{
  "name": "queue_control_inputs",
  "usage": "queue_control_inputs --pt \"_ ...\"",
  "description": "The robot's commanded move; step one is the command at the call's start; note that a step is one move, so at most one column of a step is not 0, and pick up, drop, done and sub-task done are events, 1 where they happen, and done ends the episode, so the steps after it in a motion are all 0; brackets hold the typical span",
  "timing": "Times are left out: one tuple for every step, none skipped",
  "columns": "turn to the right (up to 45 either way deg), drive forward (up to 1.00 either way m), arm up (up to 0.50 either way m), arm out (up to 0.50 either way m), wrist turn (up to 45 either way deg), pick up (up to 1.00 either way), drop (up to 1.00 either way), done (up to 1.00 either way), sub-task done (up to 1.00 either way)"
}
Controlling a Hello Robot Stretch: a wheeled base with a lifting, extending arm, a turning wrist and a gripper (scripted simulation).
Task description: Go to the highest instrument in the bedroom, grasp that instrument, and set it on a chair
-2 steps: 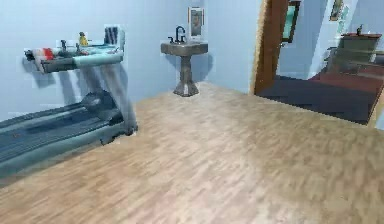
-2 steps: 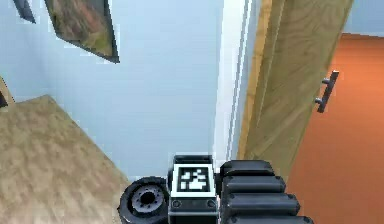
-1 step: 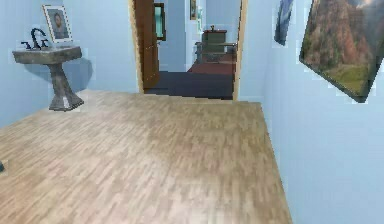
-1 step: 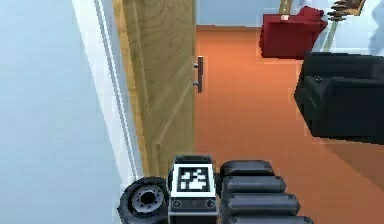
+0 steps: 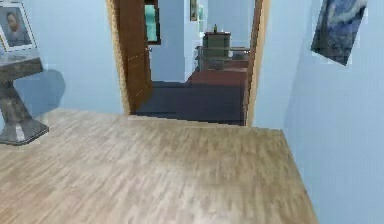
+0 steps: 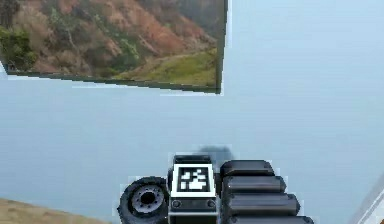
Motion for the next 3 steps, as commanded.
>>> queue_control_inputs --pt "3.0 0.0 0.0 0.0 0.0 0.0 0.0 0.0 0.0" --pt "0.0 1.0 0.0 0.0 0.0 0.0 0.0 0.0 0.0" --pt "0.0 1.0 0.0 0.0 0.0 0.0 0.0 0.0 0.0"
